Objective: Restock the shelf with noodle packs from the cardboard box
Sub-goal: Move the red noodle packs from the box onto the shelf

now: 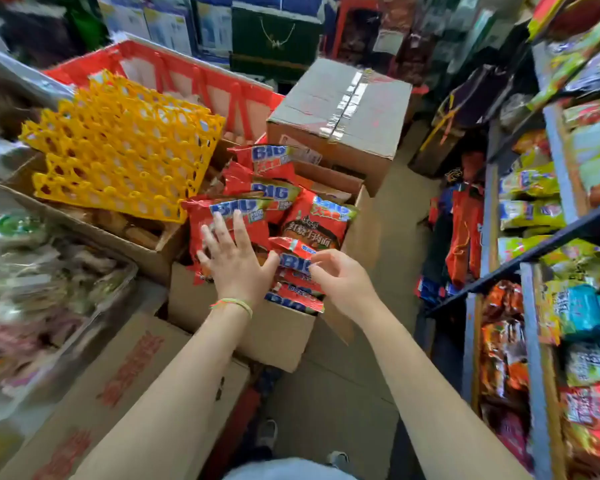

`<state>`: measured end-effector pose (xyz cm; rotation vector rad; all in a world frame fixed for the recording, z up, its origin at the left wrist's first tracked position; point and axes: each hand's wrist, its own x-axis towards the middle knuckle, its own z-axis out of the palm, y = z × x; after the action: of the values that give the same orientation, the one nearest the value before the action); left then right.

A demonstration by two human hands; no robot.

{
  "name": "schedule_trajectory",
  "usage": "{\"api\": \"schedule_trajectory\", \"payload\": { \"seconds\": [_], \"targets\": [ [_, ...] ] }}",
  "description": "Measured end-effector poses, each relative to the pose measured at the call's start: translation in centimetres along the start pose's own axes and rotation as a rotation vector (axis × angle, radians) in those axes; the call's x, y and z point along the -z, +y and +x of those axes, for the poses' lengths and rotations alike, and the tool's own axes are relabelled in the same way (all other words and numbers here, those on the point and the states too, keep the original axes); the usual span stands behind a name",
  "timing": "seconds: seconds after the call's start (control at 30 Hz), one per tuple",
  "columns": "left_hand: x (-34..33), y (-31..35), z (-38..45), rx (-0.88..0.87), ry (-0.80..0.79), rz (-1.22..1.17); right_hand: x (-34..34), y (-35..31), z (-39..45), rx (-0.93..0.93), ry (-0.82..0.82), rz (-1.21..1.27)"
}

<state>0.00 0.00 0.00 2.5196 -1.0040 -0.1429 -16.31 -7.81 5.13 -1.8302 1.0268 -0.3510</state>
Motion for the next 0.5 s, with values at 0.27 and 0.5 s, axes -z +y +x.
{"api": "schedule_trajectory", "payload": {
  "seconds": [0.27,0.5],
  "targets": [
    [-2.3,-1.3,-0.3,-0.031,-0.082,0.04,-4.7,-1.7,5.2,-0.024,-0.17,0.059],
    [-2.8,-2.7,0.2,-0.064,-0.014,-0.018,-6.4,-3.3,8.0,-0.113,-0.131,0.091]
  ]
}}
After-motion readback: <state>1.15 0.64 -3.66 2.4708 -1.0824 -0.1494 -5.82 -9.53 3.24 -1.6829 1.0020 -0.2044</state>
